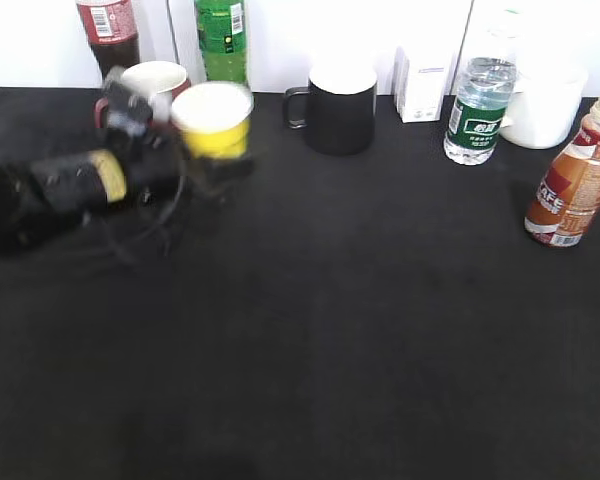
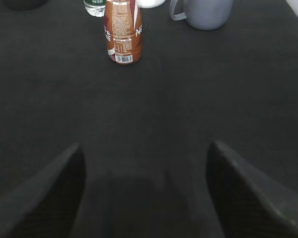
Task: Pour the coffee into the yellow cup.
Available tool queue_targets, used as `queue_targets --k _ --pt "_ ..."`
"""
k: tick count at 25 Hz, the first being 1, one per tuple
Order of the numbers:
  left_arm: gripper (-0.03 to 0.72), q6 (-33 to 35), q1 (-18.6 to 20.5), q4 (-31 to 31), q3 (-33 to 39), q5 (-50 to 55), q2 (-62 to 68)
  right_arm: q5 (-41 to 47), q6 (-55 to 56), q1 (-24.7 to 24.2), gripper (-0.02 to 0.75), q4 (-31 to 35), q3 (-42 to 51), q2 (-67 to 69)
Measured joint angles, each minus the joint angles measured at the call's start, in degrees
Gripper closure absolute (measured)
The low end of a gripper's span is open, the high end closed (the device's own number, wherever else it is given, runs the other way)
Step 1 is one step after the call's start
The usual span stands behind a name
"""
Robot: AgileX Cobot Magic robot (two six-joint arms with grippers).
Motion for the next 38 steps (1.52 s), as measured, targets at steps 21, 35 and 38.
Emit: queue_targets --k 21,35,38 --pt "0.247 -12.7 -18.2 16.5 -4.2 -0.2 -0.2 -7.1 -3.2 0.0 0.148 0.1 -1.2 9.2" --pt "0.247 -12.7 -18.2 16.3 -4.1 -0.2 -0.2 -81.6 -3.6 0.1 0.185 2.3 16.8 55.5" --pt "0.247 -12.7 -18.2 16.3 -4.1 -0.1 -0.2 -90.0 0.4 0.1 0.118 0.6 16.5 66.5"
